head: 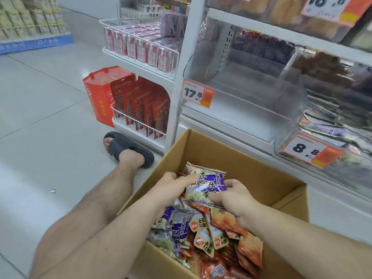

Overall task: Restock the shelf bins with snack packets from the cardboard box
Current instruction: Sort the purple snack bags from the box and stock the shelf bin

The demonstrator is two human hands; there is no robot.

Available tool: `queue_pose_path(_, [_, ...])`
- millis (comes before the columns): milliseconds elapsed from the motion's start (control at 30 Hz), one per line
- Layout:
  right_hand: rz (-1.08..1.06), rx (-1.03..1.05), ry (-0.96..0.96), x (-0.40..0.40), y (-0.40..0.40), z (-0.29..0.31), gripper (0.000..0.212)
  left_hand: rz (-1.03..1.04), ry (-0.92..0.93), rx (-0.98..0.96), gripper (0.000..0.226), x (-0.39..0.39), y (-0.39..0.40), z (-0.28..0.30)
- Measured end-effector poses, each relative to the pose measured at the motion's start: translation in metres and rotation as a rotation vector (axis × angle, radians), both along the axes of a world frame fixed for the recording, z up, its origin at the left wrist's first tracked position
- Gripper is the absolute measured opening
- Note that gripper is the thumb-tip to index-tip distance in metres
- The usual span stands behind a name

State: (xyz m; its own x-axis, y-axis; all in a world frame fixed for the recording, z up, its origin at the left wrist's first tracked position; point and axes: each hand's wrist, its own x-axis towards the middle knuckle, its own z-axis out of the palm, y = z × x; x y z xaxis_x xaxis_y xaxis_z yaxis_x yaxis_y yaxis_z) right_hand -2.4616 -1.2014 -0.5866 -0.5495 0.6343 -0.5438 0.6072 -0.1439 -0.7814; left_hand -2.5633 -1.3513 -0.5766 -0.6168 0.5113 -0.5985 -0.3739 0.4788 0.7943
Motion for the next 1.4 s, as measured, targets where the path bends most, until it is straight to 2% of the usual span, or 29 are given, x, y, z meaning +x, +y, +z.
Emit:
queue_pose_path(100, [0.112, 0.119, 0.067, 0.024, 0.006, 0.033, 0.066, -0.096, -0.202, 0.184, 0.052, 0.016, 0.024, 0.007])
queue_pose_path(167, [0.185, 0.196, 0.068, 0.041, 0.009, 0.049, 0.075, -0.075, -0.203, 0.298, 0.038, 0.026, 0.039, 0.011])
queue_pose_path(233, [0.253, 0.301, 0.015, 0.055, 0.018, 0.068, 0.093, -0.071, -0.078, 0.333, 0.038, 0.035, 0.054, 0.016])
queue_pose_path(333, [0.374, 0.680, -0.062, 0.074, 0.045, 0.099, 0.115, -0.173, 0.263, 0.260, 0.035, 0.047, 0.076, 0.028])
queue_pose_path(433, [0.571, 0.860, -0.114, 0.094, 0.070, 0.123, 0.112, -0.334, 0.537, 0.217, 0.039, 0.064, 0.103, 0.044])
queue_pose_path(567, [0.679, 0.962, -0.175, 0.122, 0.095, 0.133, 0.100, -0.564, 0.740, 0.262, 0.058, 0.091, 0.142, 0.067])
queue_pose_path(733, [0.525, 1.051, -0.192, 0.163, 0.123, 0.140, 0.101, -0.712, 0.882, 0.314, 0.081, 0.118, 0.191, 0.090])
queue_pose_path(833, [0.403, 1.056, -0.132, 0.191, 0.145, 0.161, 0.098, -0.771, 0.949, 0.383, 0.079, 0.136, 0.225, 0.118])
queue_pose_path(900, [0.308, 1.043, -0.127, 0.210, 0.160, 0.175, 0.085, -0.808, 0.953, 0.467, 0.068, 0.149, 0.248, 0.137])
queue_pose_path(1000, [0.174, 1.029, -0.121, 0.243, 0.184, 0.189, 0.050, -0.892, 0.940, 0.555, 0.053, 0.170, 0.282, 0.154])
queue_pose_path(1033, [0.112, 1.020, -0.099, 0.255, 0.191, 0.192, 0.041, -0.906, 0.926, 0.621, 0.040, 0.176, 0.293, 0.159])
queue_pose_path(1100, [-0.007, 0.998, -0.024, 0.280, 0.206, 0.197, 0.038, -0.802, 0.890, 0.728, 0.003, 0.181, 0.315, 0.166])
queue_pose_path(1167, [-0.053, 0.955, 0.022, 0.302, 0.217, 0.199, 0.039, -0.693, 1.001, 0.676, 0.019, 0.177, 0.342, 0.172])
queue_pose_path(1200, [-0.026, 0.947, 0.004, 0.309, 0.221, 0.198, 0.040, -0.733, 1.125, 0.573, 0.019, 0.175, 0.356, 0.175])
queue_pose_path(1267, [0.098, 0.983, -0.109, 0.315, 0.227, 0.190, 0.041, -0.949, 1.437, 0.324, 0.025, 0.174, 0.384, 0.178])
queue_pose_path(1300, [0.167, 1.013, -0.156, 0.314, 0.231, 0.184, 0.041, -1.068, 1.562, 0.201, 0.038, 0.176, 0.396, 0.179])
queue_pose_path(1400, [0.291, 1.047, -0.203, 0.303, 0.244, 0.162, 0.057, -1.318, 1.687, -0.105, 0.085, 0.184, 0.424, 0.178])
